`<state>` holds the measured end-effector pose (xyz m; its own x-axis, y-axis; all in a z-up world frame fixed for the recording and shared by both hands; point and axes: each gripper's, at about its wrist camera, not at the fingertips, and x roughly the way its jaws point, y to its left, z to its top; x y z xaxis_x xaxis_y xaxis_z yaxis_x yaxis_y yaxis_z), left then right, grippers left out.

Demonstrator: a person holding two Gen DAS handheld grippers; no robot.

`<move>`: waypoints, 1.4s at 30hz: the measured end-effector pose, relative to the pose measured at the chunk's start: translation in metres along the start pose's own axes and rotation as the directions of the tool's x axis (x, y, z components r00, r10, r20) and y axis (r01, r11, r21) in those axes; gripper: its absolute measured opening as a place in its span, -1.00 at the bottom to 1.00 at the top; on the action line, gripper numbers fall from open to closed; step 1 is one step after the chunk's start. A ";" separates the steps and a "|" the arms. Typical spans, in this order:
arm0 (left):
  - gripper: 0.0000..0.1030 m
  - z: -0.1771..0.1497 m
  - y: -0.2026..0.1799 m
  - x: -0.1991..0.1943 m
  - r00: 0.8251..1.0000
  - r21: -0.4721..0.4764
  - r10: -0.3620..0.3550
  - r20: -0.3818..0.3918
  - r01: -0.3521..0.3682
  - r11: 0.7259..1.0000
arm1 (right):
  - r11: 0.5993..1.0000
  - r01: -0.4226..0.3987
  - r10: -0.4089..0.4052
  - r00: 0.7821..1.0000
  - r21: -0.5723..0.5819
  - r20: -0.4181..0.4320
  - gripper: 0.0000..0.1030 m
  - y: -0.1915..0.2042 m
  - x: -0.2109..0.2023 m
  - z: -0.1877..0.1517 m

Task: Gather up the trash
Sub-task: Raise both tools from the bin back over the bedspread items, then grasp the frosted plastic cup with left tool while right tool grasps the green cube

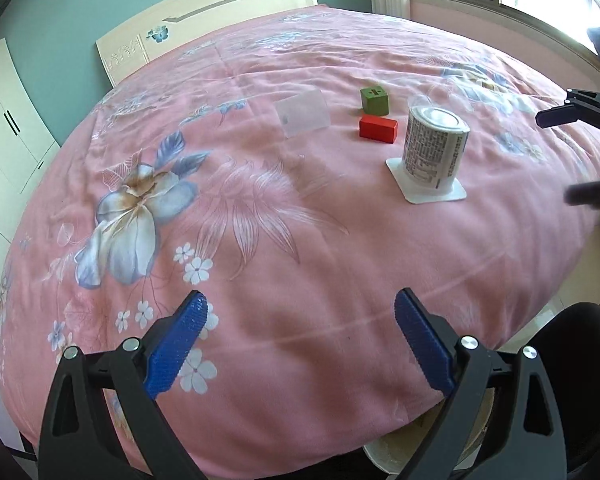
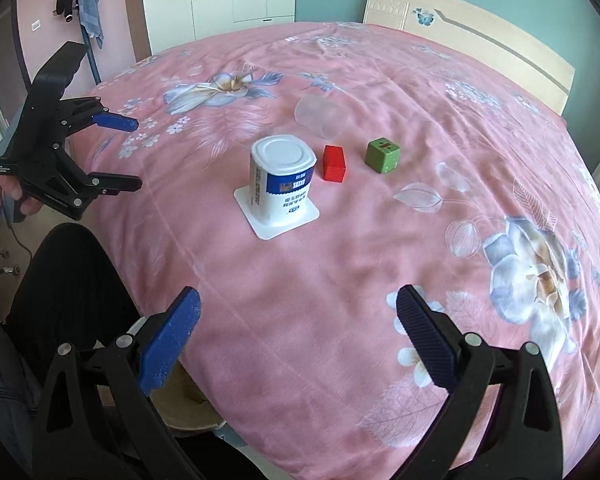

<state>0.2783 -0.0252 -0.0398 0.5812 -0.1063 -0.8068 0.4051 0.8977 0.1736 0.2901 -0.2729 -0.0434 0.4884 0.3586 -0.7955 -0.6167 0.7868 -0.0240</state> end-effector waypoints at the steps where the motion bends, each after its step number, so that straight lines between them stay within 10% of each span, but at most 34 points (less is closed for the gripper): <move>1: 0.87 0.006 0.002 0.002 1.000 0.003 -0.003 0.005 0.003 1.000 | 1.000 0.009 -0.009 1.000 0.000 0.007 0.87 -0.004 0.002 0.003; 42: 0.87 0.145 0.045 0.146 0.996 0.094 -0.085 -0.031 0.088 0.992 | 0.991 -0.033 0.031 0.999 -0.129 -0.020 0.87 -0.112 0.117 0.093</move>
<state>0.4839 -0.0628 -0.0678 0.5225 -0.1694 -0.8357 0.5191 0.8407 0.1542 0.4740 -0.2722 -0.0778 0.4564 0.3725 -0.8081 -0.7072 0.7030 -0.0754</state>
